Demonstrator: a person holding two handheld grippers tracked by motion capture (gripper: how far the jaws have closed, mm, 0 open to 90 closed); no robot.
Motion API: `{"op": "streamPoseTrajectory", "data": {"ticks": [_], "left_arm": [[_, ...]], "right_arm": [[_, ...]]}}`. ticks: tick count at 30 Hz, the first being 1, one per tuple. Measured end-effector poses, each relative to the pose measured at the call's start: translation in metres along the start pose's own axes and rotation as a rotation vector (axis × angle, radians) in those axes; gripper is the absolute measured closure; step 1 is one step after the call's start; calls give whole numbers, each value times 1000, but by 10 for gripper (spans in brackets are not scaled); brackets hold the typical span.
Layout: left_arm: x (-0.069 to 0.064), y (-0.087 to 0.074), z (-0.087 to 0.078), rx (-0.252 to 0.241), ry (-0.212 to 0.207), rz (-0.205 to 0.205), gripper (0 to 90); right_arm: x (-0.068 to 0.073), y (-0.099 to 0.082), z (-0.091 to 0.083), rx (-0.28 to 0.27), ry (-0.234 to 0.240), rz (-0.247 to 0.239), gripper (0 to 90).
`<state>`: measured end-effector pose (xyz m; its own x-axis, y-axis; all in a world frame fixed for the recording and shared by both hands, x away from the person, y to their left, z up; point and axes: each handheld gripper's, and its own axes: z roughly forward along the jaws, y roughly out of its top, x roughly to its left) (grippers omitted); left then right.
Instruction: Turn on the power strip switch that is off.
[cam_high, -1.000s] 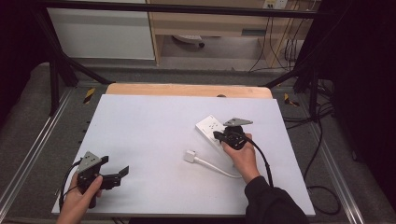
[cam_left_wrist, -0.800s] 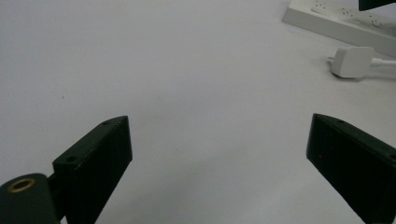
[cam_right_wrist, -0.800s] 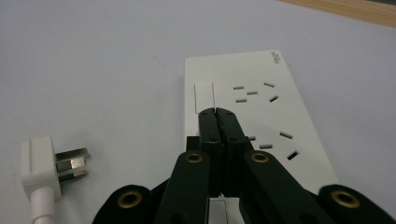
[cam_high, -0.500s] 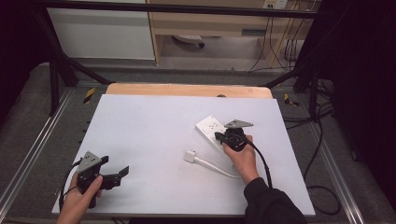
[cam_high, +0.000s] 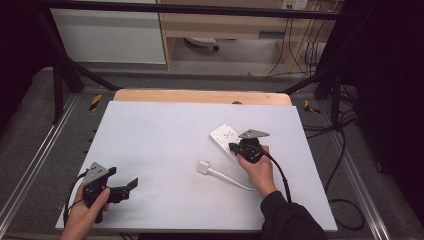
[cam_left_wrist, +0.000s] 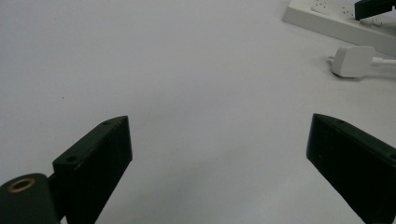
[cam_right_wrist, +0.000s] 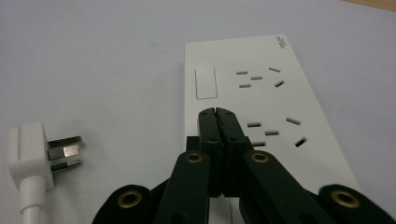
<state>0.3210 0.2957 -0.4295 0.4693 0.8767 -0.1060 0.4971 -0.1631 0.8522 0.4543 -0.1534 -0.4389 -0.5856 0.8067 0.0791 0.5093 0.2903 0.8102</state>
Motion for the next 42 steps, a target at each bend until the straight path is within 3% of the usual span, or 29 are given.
{"op": "streamPoseTrajectory", "data": {"ticks": [42], "left_arm": [[-1, 0, 0, 1, 1, 3, 68]], "right_arm": [[3, -4, 0, -22, -8, -8, 900]]}}
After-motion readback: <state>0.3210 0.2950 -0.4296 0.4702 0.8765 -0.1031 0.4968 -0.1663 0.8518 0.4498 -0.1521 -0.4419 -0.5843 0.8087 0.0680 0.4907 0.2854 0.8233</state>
